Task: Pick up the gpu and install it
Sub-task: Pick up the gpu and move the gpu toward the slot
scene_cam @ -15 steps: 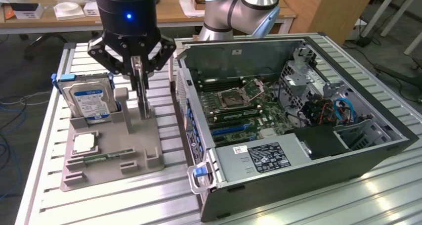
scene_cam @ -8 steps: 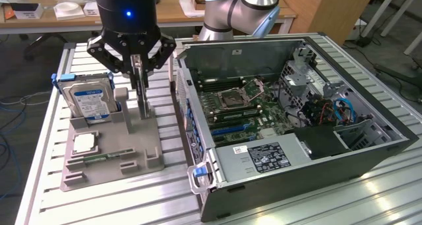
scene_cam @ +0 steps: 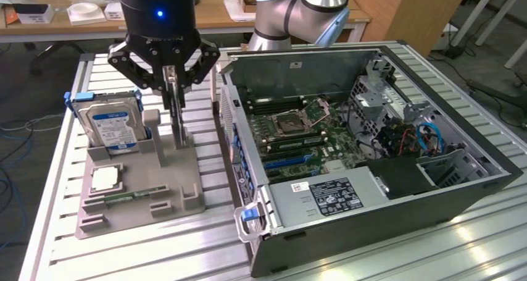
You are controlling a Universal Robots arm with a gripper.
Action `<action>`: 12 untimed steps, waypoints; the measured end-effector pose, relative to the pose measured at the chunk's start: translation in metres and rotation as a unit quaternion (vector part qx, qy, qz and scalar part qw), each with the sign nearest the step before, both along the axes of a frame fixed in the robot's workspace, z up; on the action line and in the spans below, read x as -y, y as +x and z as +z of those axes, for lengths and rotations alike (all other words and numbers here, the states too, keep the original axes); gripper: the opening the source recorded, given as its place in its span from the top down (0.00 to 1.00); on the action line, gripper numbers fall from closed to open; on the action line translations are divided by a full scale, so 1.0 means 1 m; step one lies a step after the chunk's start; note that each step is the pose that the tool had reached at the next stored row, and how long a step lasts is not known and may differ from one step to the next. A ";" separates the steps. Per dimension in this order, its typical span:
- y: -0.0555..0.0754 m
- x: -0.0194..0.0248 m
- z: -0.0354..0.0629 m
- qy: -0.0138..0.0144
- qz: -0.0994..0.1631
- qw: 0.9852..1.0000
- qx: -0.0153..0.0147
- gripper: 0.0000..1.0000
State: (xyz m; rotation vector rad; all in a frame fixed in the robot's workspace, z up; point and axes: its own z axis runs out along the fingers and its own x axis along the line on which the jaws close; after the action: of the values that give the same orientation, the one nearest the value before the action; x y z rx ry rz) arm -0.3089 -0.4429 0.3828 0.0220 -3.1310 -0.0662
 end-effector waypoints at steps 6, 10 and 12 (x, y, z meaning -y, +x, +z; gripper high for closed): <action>0.000 0.0000 0.0023 0.000 0.000 1.000 0.000 0.74; 0.000 0.0001 0.0043 0.000 0.000 1.000 0.000 0.74; 0.000 0.0001 0.0057 0.000 0.000 1.000 0.000 0.74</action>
State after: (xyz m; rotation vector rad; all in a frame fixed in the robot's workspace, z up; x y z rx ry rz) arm -0.3089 -0.4430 0.3886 0.0221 -3.1310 -0.0668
